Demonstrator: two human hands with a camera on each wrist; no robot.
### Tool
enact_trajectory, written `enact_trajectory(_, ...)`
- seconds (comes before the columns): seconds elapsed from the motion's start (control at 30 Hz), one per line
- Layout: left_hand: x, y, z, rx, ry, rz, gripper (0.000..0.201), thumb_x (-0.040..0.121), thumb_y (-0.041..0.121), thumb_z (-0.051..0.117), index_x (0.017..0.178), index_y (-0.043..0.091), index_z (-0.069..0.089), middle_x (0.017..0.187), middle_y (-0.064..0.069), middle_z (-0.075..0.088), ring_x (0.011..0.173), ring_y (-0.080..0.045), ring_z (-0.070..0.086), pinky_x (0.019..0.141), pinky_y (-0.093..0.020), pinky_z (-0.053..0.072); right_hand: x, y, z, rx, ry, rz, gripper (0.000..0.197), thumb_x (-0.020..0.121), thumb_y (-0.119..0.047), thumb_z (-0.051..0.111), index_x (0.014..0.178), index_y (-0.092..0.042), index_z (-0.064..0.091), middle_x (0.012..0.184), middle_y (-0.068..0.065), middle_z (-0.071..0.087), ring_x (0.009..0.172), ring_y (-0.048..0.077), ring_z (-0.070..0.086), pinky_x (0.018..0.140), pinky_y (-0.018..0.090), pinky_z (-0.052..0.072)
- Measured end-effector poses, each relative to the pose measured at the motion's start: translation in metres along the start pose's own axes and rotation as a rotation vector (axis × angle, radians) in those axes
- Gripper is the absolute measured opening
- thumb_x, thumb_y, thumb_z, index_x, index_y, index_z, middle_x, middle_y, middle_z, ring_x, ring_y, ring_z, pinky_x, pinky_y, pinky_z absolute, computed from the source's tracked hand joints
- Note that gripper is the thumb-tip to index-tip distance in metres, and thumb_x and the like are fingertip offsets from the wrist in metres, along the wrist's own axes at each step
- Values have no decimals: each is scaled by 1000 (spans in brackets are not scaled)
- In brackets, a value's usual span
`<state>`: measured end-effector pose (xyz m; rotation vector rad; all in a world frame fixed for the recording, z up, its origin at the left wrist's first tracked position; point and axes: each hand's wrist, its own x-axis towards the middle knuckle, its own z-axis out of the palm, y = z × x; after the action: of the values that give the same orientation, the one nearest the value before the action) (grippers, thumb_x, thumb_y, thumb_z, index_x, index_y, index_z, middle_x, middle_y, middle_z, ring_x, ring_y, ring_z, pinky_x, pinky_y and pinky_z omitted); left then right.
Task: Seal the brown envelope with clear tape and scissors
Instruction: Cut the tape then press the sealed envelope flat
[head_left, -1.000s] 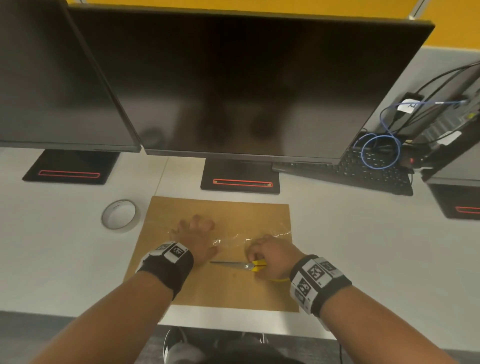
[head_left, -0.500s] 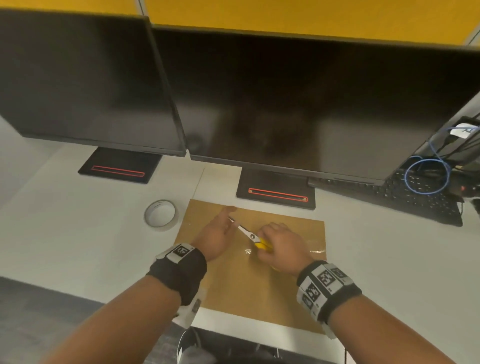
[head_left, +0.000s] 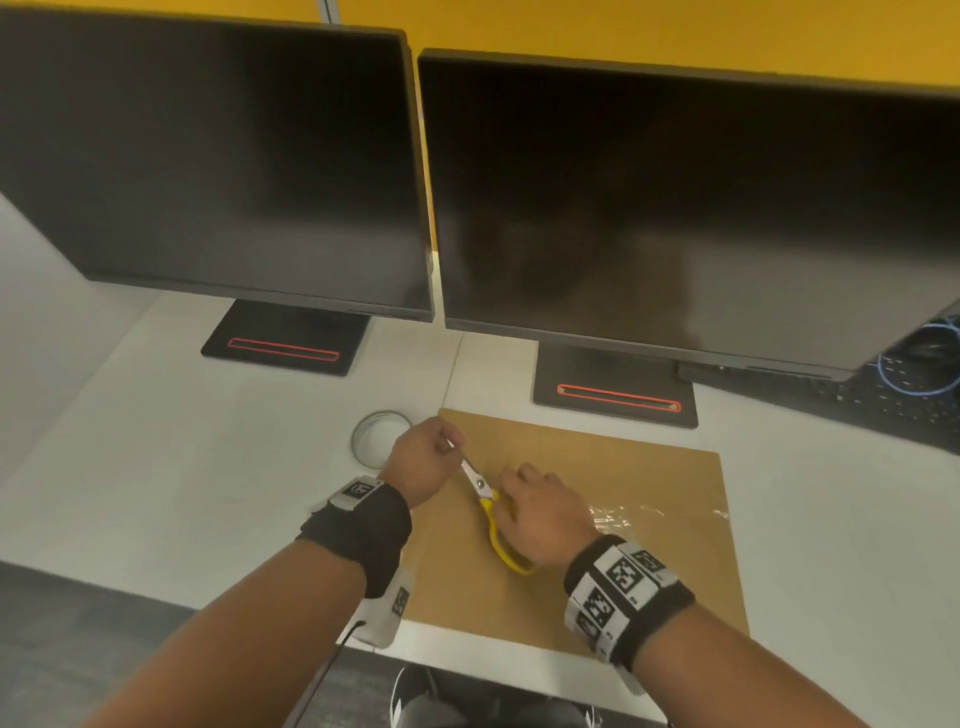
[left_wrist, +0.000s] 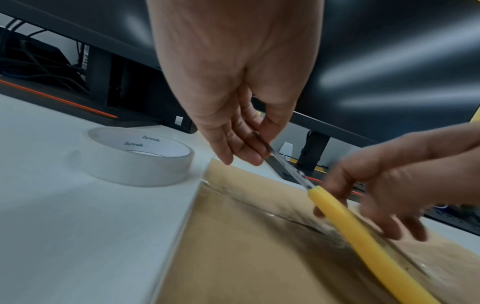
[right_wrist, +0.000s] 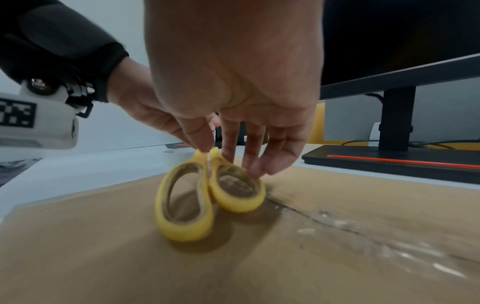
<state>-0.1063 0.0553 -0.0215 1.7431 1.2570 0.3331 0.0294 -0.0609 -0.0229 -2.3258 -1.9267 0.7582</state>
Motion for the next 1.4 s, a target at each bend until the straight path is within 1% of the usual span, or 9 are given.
enact_trajectory(0.23,18,-15,-19,-29,-18,16,27,87,7,61,74,30,56,71,0,61,74,-23,59,76,-39,49,8,-14,6,95,-63,24,49,82,-39,53,129,-28,48,120,1,54,109,26,55,87,34,48)
enact_trajectory(0.5,24,-15,-31,-61,-44,84,30,90,0,47,93,29,55,74,-2,58,57,-6,52,56,-16,42,23,-18,8,174,-50,41,51,89,-28,53,137,-23,39,124,11,54,102,35,60,85,39,51)
enact_trajectory(0.67,21,-18,-43,574,-11,162,55,81,23,60,132,27,40,105,0,61,98,-23,60,87,-36,49,28,-3,-1,208,-13,73,49,88,-20,53,136,-20,42,126,9,46,102,34,59,85,35,48)
enact_trajectory(0.77,20,-28,-41,939,-168,118,73,82,43,58,143,26,23,120,-2,57,115,-26,53,103,-42,34,26,9,-6,200,-15,91,52,82,-28,63,131,-21,47,120,8,47,100,34,59,85,35,48)
enact_trajectory(0.87,19,-33,-39,1076,-198,104,62,92,33,46,146,28,17,127,-1,57,122,-24,49,113,-47,16,22,17,-10,58,-43,64,51,79,-30,61,128,-27,49,116,5,51,97,34,59,83,36,48)
enact_trajectory(1.07,21,-33,-44,1019,-199,132,55,93,16,39,144,30,25,117,2,65,113,-20,58,119,-46,1,20,13,-16,-114,-99,-30,54,80,-21,56,133,-28,47,122,4,50,101,30,54,85,31,41)
enact_trajectory(1.17,23,-36,-46,907,-204,101,58,92,15,38,146,31,25,136,3,52,128,-24,45,119,-42,10,26,7,-19,-146,-87,-57,54,82,-20,55,135,-27,45,123,6,49,101,30,54,85,30,39)
enact_trajectory(1.3,25,-35,-48,1135,-205,224,53,94,22,33,146,28,23,131,0,54,108,-19,58,107,-39,28,35,-1,-22,-180,-74,-80,53,83,-18,52,136,-25,45,124,8,49,99,32,54,84,32,38)
enact_trajectory(1.4,22,-31,-50,1169,-181,250,49,95,34,37,143,27,29,129,1,56,109,-19,58,105,-39,27,38,-5,-25,-191,-74,-85,53,85,-18,52,136,-25,44,125,8,48,101,32,54,86,32,39)
